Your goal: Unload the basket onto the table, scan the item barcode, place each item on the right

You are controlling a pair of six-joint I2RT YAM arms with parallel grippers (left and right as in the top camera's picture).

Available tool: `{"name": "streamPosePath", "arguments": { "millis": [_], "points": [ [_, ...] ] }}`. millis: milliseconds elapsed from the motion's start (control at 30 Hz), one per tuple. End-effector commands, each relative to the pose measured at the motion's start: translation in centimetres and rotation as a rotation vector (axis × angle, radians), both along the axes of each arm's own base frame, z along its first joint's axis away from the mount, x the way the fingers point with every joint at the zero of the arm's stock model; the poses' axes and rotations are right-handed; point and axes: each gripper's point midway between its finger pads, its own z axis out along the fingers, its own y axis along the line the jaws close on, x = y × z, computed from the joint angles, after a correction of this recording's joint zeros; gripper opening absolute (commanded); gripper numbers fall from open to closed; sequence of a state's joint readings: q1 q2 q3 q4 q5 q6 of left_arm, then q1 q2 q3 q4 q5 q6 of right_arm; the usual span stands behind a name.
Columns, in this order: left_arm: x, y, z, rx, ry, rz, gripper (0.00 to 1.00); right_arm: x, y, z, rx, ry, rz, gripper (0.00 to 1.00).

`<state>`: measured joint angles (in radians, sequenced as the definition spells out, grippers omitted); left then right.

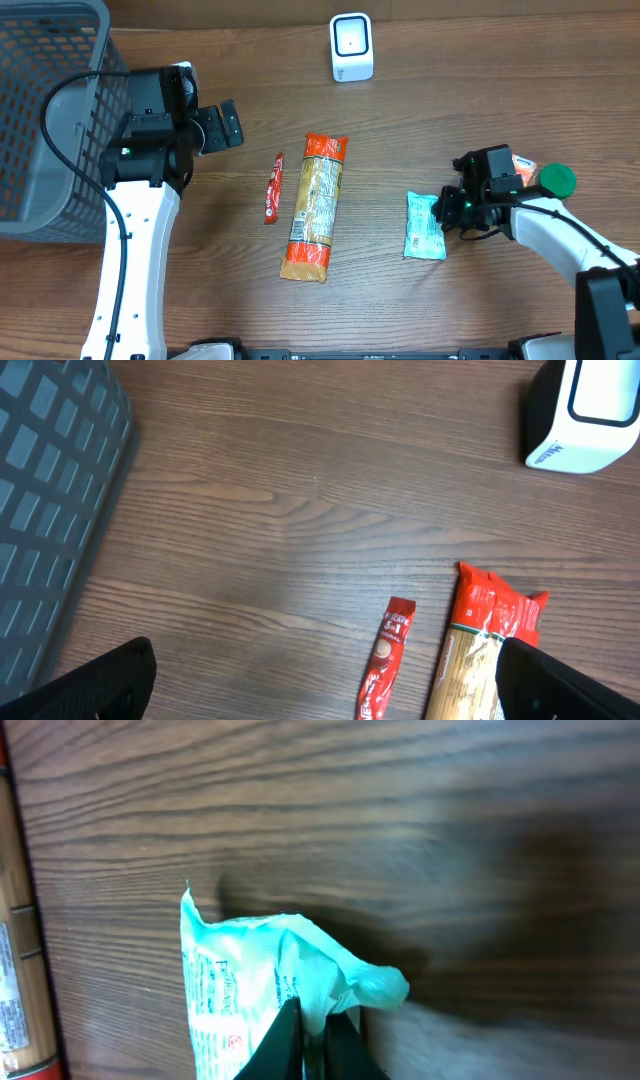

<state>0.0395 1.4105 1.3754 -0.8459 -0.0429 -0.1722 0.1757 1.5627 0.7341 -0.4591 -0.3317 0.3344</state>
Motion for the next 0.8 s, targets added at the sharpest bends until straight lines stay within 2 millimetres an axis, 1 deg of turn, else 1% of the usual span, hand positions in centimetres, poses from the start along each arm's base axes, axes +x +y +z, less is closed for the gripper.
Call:
{"name": "streamPosePath", "arguments": {
  "millis": [0,33,100,167,200,233,333,500,600,700,767],
  "points": [
    [0.1,0.2,0.0,0.017,0.001,-0.002,1.0,0.6,-1.0,1.9,0.044,-0.014,-0.099,0.1],
    [0.1,0.2,0.0,0.017,0.001,-0.002,1.0,0.6,-1.1,2.3,0.051,-0.023,-0.107,0.12],
    [0.1,0.2,0.0,0.017,0.001,-0.002,1.0,0.7,-1.2,3.1,0.052,-0.045,-0.109,0.24],
    [0.1,0.2,0.0,0.017,0.001,-0.002,1.0,0.9,-1.2,3.6,0.051,-0.07,-0.094,0.55],
    [0.1,0.2,0.0,0.017,0.001,-0.002,1.0,1.0,-1.2,3.6,0.049,-0.078,-0.089,0.61],
    [0.1,0.2,0.0,0.017,0.001,-0.002,1.0,1.1,-1.3,3.6,0.043,-0.083,-0.091,0.62],
    [0.1,0.2,0.0,0.017,0.001,-0.002,1.0,1.2,-2.0,2.9,-0.001,-0.077,-0.11,0.62],
    [0.1,0.2,0.0,0.017,0.001,-0.002,1.0,1.3,-2.1,1.3,-0.013,-0.04,-0.111,0.61],
    [0.1,0.2,0.0,0.017,0.001,-0.002,1.0,1.0,-1.8,0.0,-0.005,-0.003,-0.09,0.57],
    [0.1,0.2,0.0,0.017,0.001,-0.002,1.0,0.3,-0.9,-1.0,0.037,0.038,-0.04,0.51],
    [0.1,0.2,0.0,0.017,0.001,-0.002,1.0,0.1,-0.9,-1.5,0.031,0.052,-0.028,0.25]
  ]
}}
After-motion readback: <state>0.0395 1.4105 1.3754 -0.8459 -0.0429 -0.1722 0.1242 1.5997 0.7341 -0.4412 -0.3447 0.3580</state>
